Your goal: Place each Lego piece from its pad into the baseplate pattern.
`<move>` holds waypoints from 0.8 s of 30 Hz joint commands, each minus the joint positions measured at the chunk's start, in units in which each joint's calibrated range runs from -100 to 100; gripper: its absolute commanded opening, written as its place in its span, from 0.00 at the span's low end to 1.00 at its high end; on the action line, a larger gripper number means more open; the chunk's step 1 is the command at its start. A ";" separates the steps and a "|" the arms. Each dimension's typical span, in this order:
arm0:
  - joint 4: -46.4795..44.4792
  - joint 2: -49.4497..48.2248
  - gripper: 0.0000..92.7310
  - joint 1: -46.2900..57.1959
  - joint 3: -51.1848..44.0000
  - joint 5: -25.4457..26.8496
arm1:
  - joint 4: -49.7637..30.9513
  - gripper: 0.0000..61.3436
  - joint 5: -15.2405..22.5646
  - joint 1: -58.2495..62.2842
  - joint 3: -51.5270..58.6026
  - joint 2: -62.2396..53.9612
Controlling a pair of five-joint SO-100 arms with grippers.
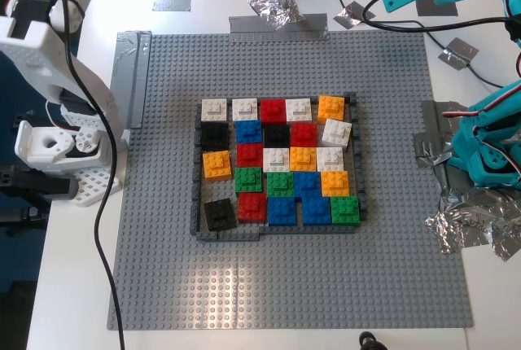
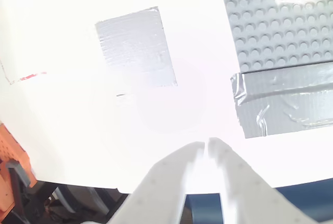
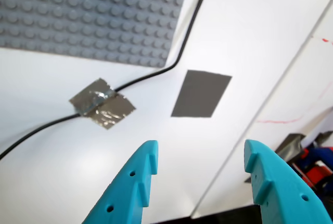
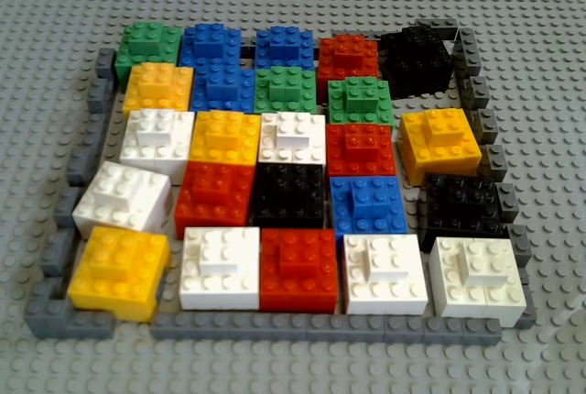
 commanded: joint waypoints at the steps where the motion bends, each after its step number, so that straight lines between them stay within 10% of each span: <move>1: -2.12 1.35 0.20 4.44 -2.78 -0.13 | 1.86 0.00 0.10 -1.21 -11.25 3.83; 24: -1.80 3.58 0.20 6.40 -3.32 -1.50 | 5.44 0.00 0.78 -0.99 -13.96 6.14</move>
